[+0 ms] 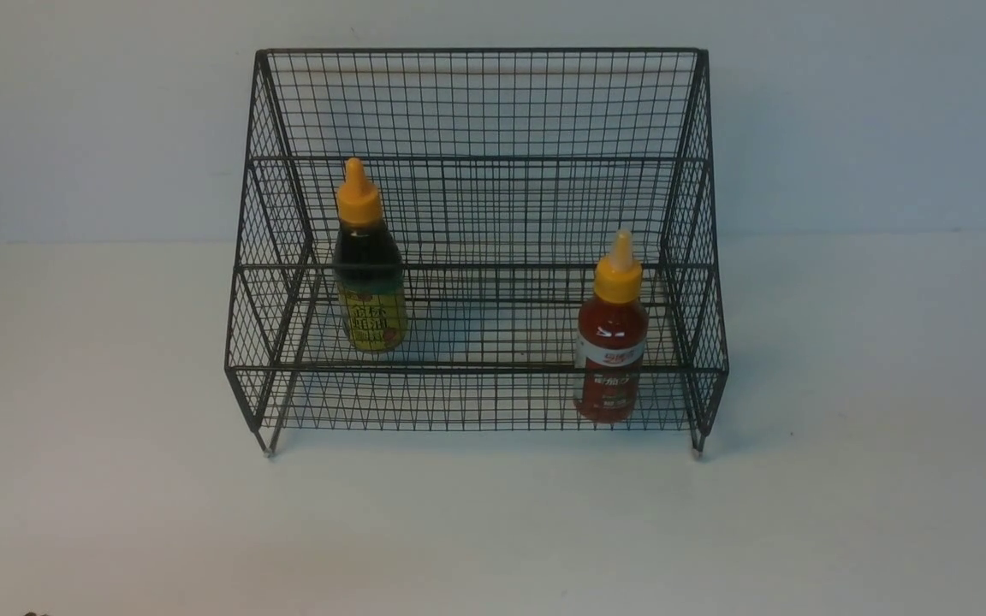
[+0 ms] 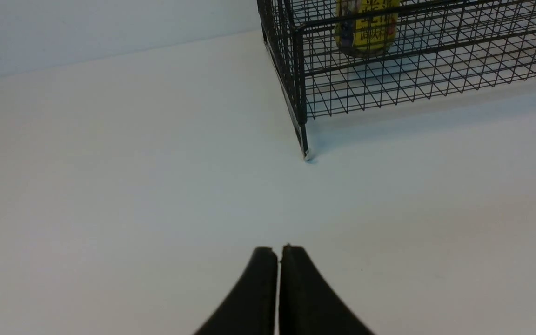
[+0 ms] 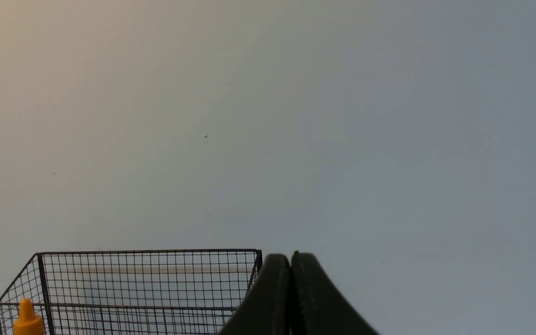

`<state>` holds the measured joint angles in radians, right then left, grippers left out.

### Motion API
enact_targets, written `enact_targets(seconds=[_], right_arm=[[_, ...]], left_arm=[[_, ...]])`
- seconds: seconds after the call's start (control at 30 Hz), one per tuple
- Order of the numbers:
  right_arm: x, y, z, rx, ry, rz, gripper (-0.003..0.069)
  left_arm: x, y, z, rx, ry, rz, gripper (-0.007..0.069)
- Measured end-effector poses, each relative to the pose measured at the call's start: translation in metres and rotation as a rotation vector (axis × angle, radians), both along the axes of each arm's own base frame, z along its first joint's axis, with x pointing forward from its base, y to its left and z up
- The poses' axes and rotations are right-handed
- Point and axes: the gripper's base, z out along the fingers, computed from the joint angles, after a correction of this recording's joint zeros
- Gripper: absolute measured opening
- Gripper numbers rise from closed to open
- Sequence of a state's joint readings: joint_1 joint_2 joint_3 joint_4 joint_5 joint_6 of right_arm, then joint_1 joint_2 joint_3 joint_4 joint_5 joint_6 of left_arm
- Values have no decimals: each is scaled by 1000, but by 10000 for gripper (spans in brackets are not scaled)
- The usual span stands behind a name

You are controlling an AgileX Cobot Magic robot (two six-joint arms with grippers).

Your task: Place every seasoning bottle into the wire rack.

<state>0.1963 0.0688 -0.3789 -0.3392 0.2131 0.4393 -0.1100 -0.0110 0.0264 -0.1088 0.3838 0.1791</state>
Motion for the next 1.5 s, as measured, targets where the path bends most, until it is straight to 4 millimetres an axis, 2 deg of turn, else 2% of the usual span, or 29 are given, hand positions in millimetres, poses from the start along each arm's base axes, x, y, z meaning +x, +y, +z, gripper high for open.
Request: enact_targets(seconds=[0.9, 1.1, 1.3, 1.33, 1.4, 1.47, 1.5], right_arm=[[0, 3, -1, -57, 4, 13, -15], [2, 3, -8, -64, 69, 18, -15], [12, -1, -44, -87, 209, -131, -15], [19, -5, -69, -86, 289, -196, -15], [22, -6, -89, -88, 345, -226, -15], [25, -8, -125, -105, 435, -245, -15], [25, -8, -132, -115, 454, -245, -15]], left_arm=[[0, 0, 0, 0, 0, 0, -4], [0, 0, 0, 0, 0, 0, -4], [0, 0, 0, 0, 0, 0, -4], [0, 0, 0, 0, 0, 0, -4], [0, 0, 0, 0, 0, 0, -4], [0, 0, 0, 0, 0, 0, -4], [0, 0, 0, 0, 0, 0, -4]])
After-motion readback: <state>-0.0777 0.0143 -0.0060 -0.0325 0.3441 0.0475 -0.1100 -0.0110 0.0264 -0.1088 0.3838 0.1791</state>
